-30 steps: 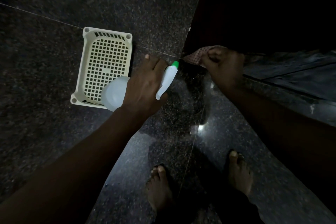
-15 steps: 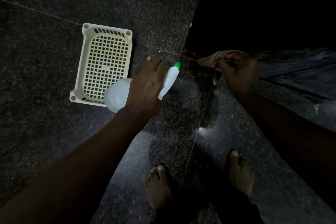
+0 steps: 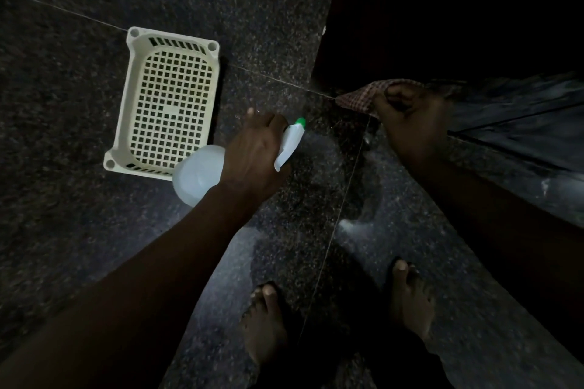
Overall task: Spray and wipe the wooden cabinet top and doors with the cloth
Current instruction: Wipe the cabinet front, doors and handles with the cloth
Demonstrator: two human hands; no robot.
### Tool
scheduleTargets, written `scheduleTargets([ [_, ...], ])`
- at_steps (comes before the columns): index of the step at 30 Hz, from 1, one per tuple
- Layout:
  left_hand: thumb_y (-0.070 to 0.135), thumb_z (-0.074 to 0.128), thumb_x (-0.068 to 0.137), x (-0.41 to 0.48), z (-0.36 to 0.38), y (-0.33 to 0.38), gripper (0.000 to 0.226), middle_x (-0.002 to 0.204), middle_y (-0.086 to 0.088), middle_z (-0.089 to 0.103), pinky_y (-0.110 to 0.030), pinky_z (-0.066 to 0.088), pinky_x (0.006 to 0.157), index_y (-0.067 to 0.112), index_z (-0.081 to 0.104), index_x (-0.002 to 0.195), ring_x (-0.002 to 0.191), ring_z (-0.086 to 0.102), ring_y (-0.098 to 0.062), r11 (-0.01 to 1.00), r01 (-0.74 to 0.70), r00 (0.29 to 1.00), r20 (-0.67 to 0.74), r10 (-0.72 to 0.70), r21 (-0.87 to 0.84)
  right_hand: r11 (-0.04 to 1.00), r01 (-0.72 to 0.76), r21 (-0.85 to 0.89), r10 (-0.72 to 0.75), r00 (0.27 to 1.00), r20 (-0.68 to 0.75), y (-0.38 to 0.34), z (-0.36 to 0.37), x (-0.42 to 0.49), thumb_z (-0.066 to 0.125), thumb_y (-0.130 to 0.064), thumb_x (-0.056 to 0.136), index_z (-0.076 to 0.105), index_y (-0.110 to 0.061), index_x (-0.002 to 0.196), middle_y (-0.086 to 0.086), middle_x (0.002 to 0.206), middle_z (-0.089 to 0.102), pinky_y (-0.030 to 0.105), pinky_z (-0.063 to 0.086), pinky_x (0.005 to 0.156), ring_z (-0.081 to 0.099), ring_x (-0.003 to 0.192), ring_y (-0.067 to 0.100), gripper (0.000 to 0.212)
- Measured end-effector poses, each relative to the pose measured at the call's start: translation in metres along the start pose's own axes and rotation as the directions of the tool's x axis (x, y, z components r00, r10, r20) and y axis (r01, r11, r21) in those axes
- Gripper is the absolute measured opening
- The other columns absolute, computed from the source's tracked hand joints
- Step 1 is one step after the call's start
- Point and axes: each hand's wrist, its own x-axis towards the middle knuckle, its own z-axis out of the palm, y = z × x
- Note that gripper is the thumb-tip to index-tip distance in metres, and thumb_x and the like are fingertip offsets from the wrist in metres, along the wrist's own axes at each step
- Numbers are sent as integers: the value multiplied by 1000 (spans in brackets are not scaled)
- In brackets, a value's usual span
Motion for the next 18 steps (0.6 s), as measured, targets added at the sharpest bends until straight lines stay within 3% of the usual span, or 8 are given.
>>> scheduleTargets([
  [4, 32, 29, 74, 3, 8, -1, 46, 90, -12, 58, -47, 44, 92, 5, 57, 96, 84, 54, -35, 1000, 5, 999, 38, -5, 4, 999, 52, -10, -52, 999, 8, -8, 15, 5, 67, -37, 88, 75, 0, 84, 16, 82, 76, 43, 58, 72, 71, 78, 20, 38],
  [8, 33, 22, 78, 5, 16, -8, 53, 93, -7, 54, -40, 32, 104, 6, 59, 106, 89, 50, -30, 997, -28, 997, 76, 23, 67, 989, 120, -82, -115, 991, 69, -28, 52, 12, 68, -28, 91, 77, -3, 83, 13, 82, 78, 39, 58, 69, 74, 76, 22, 27],
  [12, 36, 22, 72, 6, 14, -13, 63, 97, -8, 54, -45, 34, 105, 6, 58, 115, 93, 48, -29, 999, -24, 996, 92, 20, 44, 994, 81, -78, -73, 992, 99, -29, 74, 13, 67, -30, 92, 75, -5, 82, 11, 81, 77, 36, 55, 66, 74, 75, 24, 28],
  [15, 32, 28, 75, 6, 8, -16, 48, 92, -9, 54, -50, 35, 107, 4, 57, 101, 90, 50, -30, 1000, -4, 999, 46, 5, -14, 990, 89, -110, -82, 994, 67, -12, 56, 7, 65, -30, 93, 67, -6, 70, 11, 67, 70, 38, 53, 61, 69, 66, 21, 33],
  [18, 13, 52, 73, 5, 3, -15, 23, 89, -14, 56, -56, 40, 103, 2, 55, 93, 85, 54, -37, 996, 2, 1000, -20, -4, -90, 998, 19, -58, -18, 1000, 20, 9, 39, 2, 68, -28, 91, 62, -4, 67, 6, 61, 61, 39, 53, 62, 60, 65, 11, 35],
])
